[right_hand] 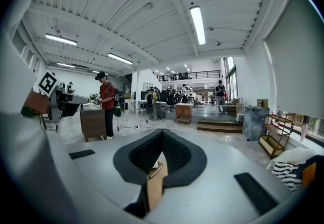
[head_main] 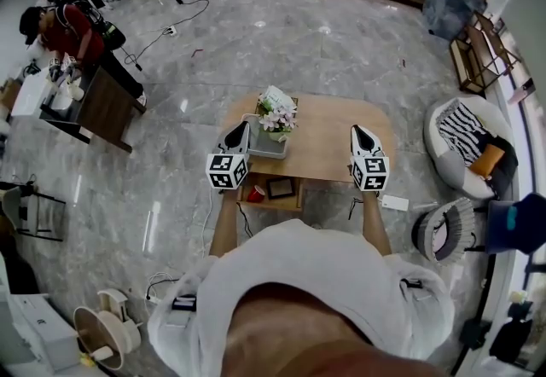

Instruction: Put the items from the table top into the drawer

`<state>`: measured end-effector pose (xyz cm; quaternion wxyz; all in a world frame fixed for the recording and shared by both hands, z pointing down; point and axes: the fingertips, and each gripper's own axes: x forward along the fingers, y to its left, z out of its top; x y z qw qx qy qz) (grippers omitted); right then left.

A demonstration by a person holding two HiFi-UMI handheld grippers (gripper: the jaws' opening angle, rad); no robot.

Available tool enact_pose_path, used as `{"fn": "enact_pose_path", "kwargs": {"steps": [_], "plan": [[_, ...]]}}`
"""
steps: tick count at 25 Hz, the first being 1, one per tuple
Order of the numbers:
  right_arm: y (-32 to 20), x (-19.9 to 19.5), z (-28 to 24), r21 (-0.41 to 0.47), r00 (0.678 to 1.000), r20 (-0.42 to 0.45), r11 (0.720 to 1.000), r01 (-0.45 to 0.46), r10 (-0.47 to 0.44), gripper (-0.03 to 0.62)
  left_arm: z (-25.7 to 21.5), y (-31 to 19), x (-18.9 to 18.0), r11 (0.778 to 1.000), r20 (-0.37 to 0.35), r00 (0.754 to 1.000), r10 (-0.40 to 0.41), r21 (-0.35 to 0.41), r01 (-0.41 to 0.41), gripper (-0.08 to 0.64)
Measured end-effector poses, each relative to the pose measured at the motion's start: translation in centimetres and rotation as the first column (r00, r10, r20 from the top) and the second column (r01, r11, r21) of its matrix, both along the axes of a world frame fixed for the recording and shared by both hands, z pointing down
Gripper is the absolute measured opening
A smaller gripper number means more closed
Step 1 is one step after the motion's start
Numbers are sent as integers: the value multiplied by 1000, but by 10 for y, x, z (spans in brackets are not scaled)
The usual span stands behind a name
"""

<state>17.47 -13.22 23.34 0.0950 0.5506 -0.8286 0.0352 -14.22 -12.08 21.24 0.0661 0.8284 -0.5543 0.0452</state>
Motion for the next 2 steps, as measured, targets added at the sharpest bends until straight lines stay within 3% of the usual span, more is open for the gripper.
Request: {"fn": "enact_pose_path", "kwargs": {"steps": [2], "plan": [[0, 0, 1, -1, 1000, -2, 1000, 0, 0, 23, 1, 1, 0, 1000, 0, 1000, -2, 0, 2, 17]]}}
